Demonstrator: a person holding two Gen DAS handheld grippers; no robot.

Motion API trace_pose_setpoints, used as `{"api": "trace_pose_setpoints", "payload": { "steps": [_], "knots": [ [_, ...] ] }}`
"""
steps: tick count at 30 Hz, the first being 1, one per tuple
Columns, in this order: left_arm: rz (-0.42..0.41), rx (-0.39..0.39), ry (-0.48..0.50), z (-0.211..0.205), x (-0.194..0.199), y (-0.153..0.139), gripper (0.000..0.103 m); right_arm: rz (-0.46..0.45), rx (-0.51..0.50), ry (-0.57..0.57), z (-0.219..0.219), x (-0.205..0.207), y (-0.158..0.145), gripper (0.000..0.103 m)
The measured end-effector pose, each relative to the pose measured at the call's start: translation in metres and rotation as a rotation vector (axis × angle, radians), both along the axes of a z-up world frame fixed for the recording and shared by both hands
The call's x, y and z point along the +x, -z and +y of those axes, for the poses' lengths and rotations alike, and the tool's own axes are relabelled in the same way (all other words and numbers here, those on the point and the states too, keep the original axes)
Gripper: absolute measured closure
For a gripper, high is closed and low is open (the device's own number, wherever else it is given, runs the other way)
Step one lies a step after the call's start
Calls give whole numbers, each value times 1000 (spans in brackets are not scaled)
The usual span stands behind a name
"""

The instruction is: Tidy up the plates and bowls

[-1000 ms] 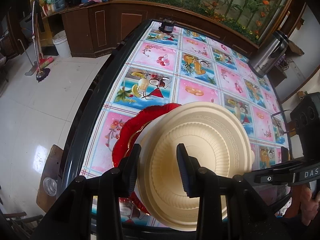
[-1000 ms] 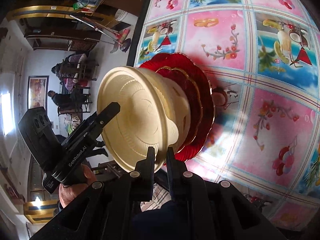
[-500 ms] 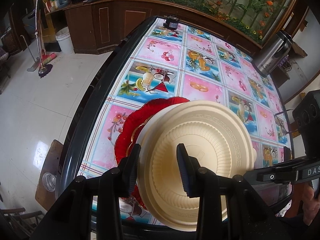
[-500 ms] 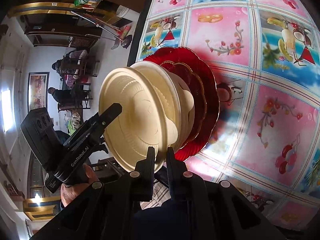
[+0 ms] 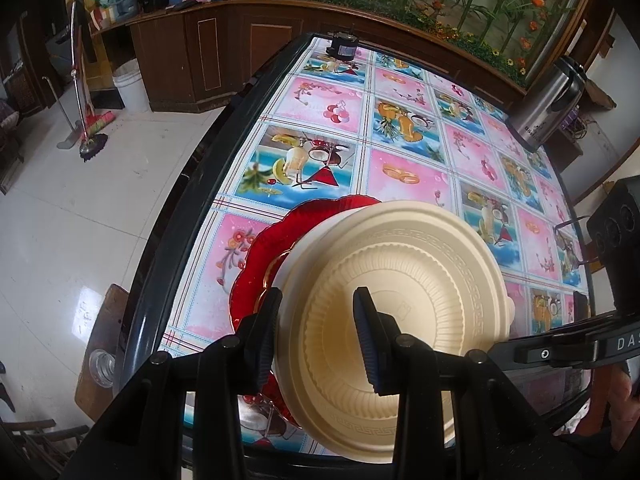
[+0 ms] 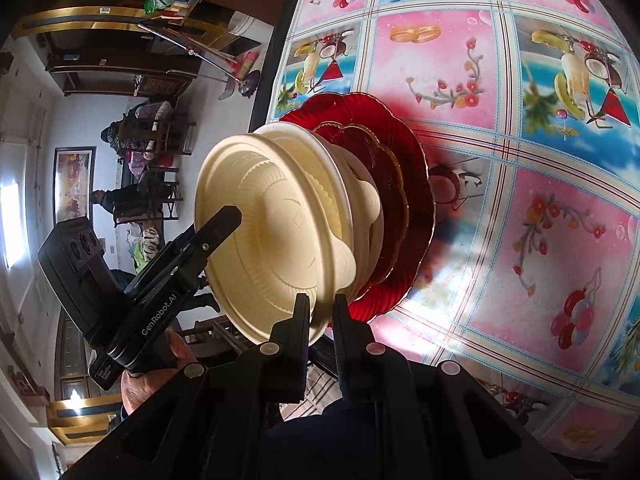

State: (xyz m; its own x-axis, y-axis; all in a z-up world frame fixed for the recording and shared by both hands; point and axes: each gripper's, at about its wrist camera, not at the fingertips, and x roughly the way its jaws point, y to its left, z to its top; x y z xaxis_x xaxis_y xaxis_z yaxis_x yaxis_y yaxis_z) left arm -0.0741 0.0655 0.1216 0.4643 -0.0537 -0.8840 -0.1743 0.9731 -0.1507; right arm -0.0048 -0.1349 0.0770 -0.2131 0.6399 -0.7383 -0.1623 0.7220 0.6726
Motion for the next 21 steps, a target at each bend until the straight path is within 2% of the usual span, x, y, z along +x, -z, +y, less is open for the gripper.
{"api": "trace_pose_setpoints", "payload": {
  "steps": [21],
  "knots": [
    [-12, 50, 2, -7, 0, -2, 67, 2, 7, 2, -1, 1, 4, 88]
  ]
}}
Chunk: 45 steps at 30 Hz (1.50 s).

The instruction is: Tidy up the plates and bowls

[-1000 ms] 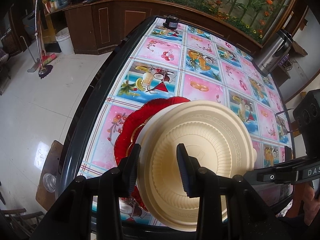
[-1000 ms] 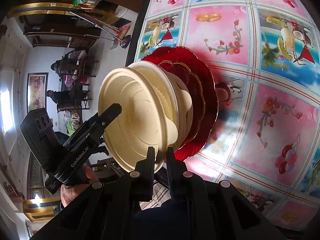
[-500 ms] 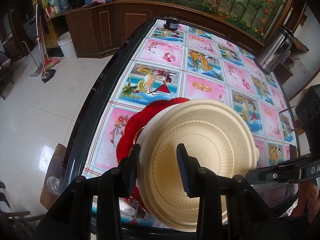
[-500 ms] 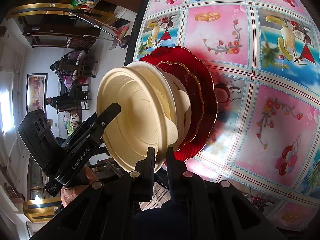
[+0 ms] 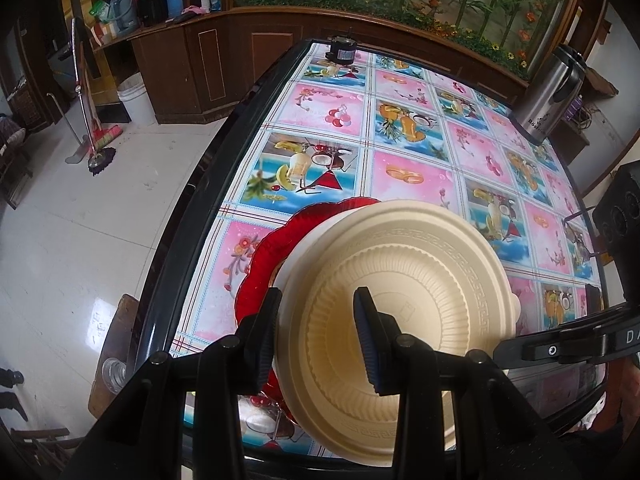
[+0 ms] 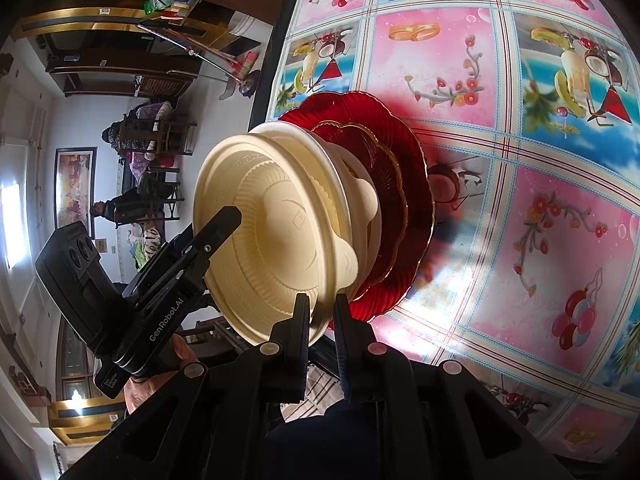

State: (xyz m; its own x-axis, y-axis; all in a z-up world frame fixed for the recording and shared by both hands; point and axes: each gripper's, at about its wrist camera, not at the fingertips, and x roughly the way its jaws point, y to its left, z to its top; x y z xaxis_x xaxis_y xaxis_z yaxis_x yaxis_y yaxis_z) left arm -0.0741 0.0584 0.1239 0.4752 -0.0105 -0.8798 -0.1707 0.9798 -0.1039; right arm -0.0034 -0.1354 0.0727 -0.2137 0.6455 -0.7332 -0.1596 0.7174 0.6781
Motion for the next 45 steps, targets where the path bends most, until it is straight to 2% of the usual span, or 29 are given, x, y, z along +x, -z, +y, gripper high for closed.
{"api": "trace_pose_setpoints", "payload": {
  "steps": [28, 33, 37, 45],
  "knots": [
    [-25, 5, -14, 4, -1, -9, 58, -23, 15, 13, -9, 0, -7, 88],
    [-31, 14, -13, 0, -1, -12, 53, -32, 22, 8, -11, 0, -9, 88],
    [-35, 17, -11, -4, -1, -13, 52, -33, 25, 11, -13, 0, -10, 88],
    [-45, 81, -7, -16, -1, -16, 51, -35, 28, 13, -18, 0, -10, 88]
  ]
}}
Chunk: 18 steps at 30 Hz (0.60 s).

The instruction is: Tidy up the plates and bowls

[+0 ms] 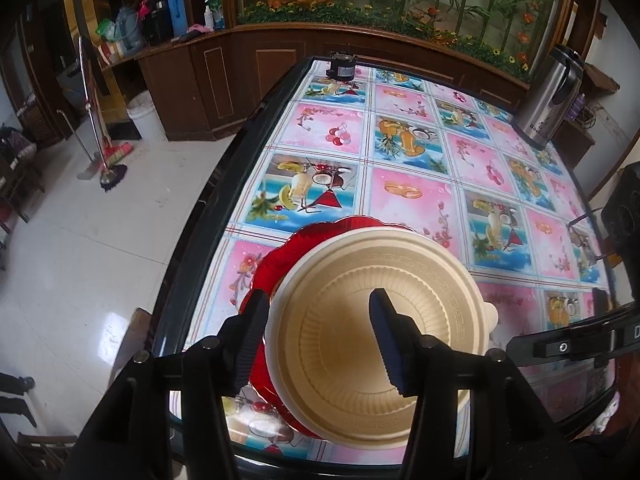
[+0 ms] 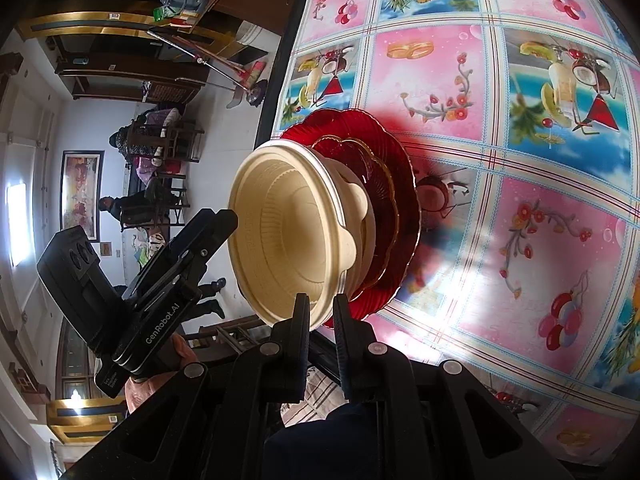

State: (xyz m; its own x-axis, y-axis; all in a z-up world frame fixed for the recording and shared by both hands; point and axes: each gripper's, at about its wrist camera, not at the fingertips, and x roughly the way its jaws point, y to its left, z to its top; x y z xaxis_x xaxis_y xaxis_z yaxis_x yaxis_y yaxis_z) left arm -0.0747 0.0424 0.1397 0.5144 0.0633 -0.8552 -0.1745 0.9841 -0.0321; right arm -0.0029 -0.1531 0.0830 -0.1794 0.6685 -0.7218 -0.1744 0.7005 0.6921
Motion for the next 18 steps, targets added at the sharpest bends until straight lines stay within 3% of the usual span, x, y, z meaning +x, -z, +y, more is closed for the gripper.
{"api": "trace_pose_setpoints", "payload": {
  "steps": [18],
  "knots": [
    [-33, 39, -13, -10, -5, -5, 45, -29, 4, -12, -9, 5, -2, 84]
  ]
}}
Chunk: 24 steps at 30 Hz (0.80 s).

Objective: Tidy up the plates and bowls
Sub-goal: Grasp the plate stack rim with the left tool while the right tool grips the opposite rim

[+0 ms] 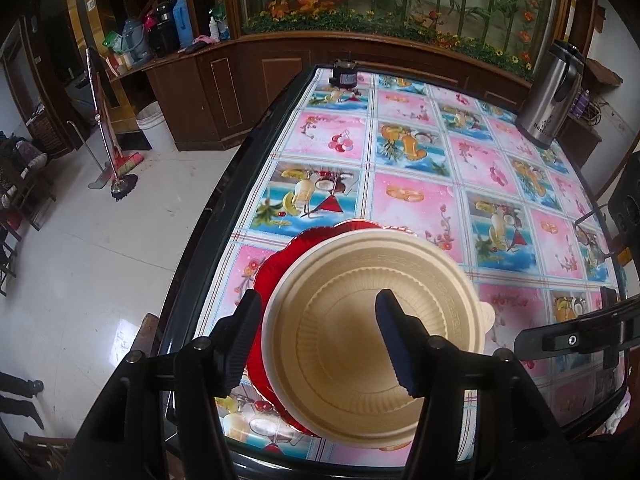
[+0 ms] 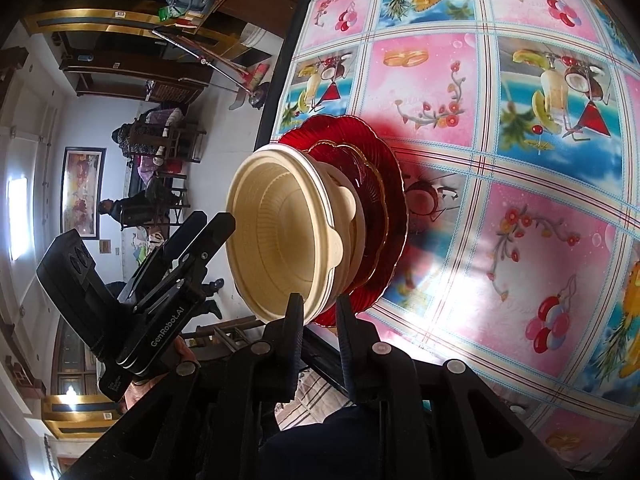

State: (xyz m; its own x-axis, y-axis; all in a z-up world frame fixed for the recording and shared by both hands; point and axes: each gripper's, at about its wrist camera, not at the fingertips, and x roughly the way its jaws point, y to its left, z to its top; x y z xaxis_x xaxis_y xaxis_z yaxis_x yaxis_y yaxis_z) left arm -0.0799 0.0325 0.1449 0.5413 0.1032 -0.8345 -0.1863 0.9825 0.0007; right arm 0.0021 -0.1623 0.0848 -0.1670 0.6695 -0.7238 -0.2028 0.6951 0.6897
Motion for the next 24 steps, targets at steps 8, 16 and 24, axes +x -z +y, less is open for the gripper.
{"api": "trace_pose_setpoints", "payload": {
  "steps": [8, 16, 24],
  "knots": [
    [-143, -10, -27, -9, -16, -18, 38, -304, -101, -17, -10, 6, -42, 61],
    [-225, -20, -11, -31, -24, -19, 34, -613, -262, -50, -15, -11, -64, 51],
    [-215, -4, -14, -39, -28, -13, 34, -806, -352, -115, -8, -30, -72, 52]
  ]
}}
